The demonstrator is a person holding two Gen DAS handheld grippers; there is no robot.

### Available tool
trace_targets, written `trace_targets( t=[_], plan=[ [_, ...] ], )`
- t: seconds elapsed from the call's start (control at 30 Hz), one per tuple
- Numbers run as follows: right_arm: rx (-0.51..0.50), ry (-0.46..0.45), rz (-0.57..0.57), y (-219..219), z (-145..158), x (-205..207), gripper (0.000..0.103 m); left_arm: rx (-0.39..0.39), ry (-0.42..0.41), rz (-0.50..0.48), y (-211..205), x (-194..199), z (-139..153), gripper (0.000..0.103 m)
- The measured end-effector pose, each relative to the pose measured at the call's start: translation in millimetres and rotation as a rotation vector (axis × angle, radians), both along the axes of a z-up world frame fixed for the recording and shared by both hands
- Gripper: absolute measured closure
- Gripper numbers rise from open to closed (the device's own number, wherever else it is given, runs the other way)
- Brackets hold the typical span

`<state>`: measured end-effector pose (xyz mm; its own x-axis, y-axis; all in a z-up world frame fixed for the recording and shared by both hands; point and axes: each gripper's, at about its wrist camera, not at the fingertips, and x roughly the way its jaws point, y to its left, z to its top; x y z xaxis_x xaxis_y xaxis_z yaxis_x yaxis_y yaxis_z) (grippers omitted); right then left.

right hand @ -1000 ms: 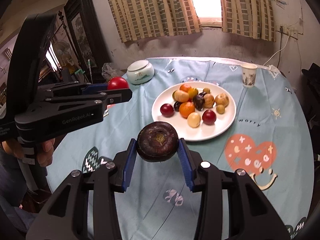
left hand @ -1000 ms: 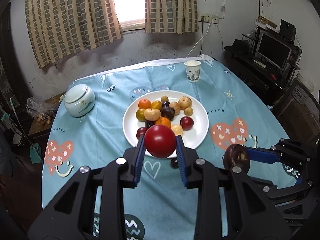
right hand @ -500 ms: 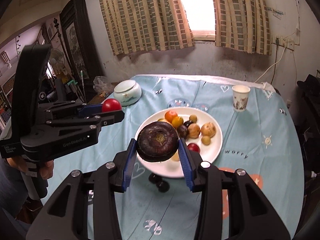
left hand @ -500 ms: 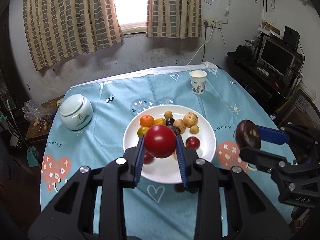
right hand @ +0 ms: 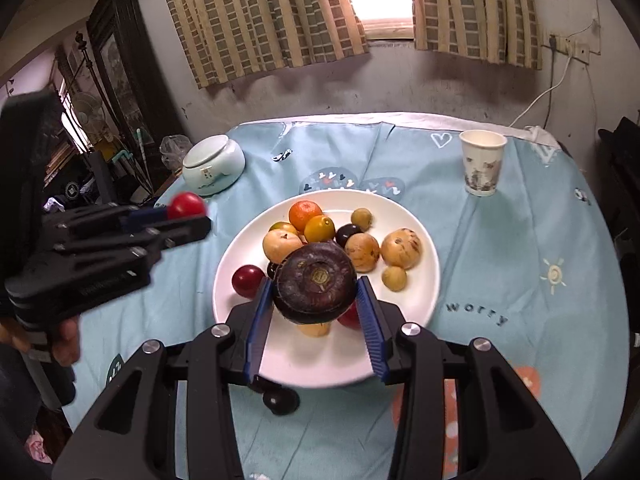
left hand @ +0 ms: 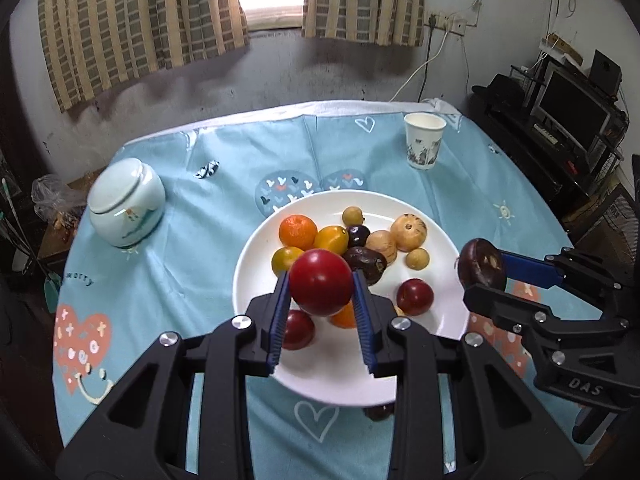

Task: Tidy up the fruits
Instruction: 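Carry the dark brown fruit and red tomato onto the plate and release both, then move both tools back to the two dark plums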

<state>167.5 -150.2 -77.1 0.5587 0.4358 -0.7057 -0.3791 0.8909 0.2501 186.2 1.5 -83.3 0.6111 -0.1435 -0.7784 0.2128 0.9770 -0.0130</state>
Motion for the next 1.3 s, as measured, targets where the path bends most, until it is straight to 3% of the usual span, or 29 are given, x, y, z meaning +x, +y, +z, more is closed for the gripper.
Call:
trace_targets(
  t=[0.27,0.5,0.77,0.8,0.87,0.9,1.3],
  plan=[
    [-0.038,0.030,-0.004,4.6,-27.1,42.4,0.061,0.026,0.031,-0.011,-7.9,25.9,-33.8,0.072],
    [-0.006,0.056,-0.010,7.8,-41.3,61.4,0.060,0.037,0.012,-0.016,-18.5,41.7,-33.9,0.072],
    [-0.080,0.083,0.026,20.7,-47.7,72.3,0.059,0.060,0.024,-0.018,-19.9,42.3,-39.2,0.071],
    [-0.093,0.069,0.022,21.5,-46.2,71.3,0.058,0.061,0.024,-0.009,-19.0,42.6,-38.2,0.067],
    [-0.125,0.055,0.001,21.2,-43.0,70.1,0.043,0.068,0.012,0.014,-13.7,40.7,-35.2,0.059],
    [-0.132,0.045,-0.018,18.9,-40.7,68.8,0.038,0.059,0.005,0.023,-10.6,39.5,-31.2,0.050],
    [-0.131,-0.066,-0.023,3.7,14.5,17.0,0.037,0.057,-0.126,-0.001,-15.3,-16.2,33.9,0.041]
  ],
)
